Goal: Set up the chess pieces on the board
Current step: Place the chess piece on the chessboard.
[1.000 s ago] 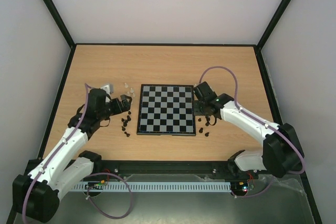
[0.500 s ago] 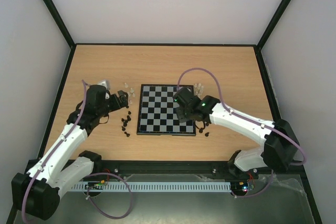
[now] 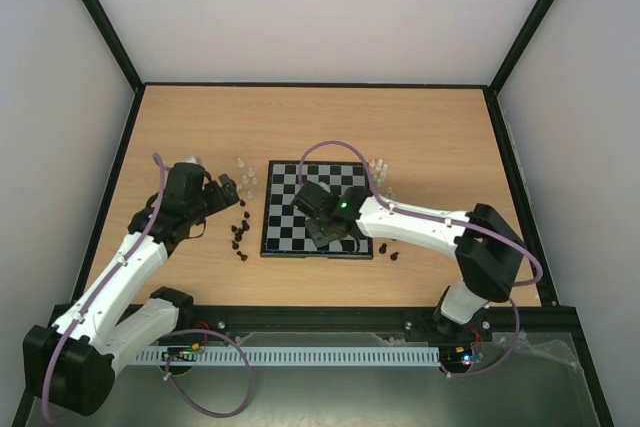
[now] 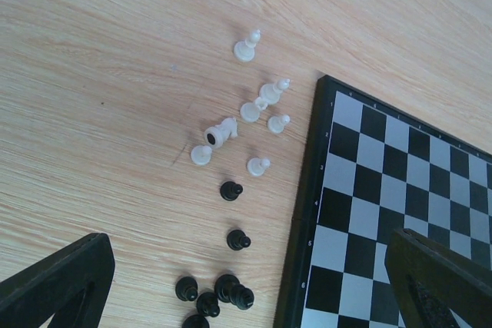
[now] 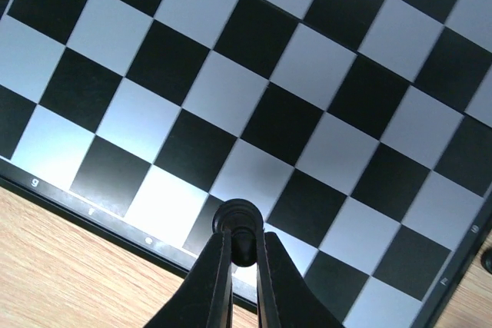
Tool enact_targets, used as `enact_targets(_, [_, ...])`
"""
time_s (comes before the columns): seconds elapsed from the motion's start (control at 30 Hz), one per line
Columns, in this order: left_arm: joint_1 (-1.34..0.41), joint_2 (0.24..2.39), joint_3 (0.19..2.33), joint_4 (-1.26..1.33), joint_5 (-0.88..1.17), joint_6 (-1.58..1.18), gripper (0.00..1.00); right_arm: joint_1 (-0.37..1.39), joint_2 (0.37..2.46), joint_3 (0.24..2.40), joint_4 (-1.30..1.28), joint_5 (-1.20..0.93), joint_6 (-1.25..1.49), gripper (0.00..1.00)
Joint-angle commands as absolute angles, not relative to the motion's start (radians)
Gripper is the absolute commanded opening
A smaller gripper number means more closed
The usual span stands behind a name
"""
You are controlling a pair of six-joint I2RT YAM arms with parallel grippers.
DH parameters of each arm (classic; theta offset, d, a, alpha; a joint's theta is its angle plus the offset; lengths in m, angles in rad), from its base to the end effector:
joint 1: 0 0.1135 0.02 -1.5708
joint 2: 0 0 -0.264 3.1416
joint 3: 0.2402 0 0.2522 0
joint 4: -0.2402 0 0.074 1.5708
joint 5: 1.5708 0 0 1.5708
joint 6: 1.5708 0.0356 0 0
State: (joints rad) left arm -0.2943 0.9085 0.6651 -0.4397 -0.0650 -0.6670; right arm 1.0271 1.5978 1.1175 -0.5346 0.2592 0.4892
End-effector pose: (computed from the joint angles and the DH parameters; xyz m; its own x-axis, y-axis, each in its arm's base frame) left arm 0.1871 -0.0543 0.2517 -0.6238 -0.4560 -0.6348 -0.1841 0.8751 -0.4476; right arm 0.1782 0.2771 0.2253 -0.7437 -0.3523 -0.5681 -0.4619 0.8852 0.0558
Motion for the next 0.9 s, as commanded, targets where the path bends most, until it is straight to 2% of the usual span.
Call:
enact_targets(0.0, [-0.293, 0.882, 0.698, -0.473, -0.107, -0.684, 0.99, 1.06, 1.668, 1.188, -0.609, 0.281, 0.497, 0.01])
enact_targets(0.37, [-0.291, 0.873, 0.695, -0.474, -0.114, -0.68, 1.0, 1.12, 1.789, 1.272, -0.643, 0.288, 0.498, 0.01])
enact_targets(0.87, [-0.289, 0.868, 0.684, -0.459, -0.097, -0.671, 1.0, 1.136, 1.762, 1.237, -0.682, 0.338, 0.549, 0.01])
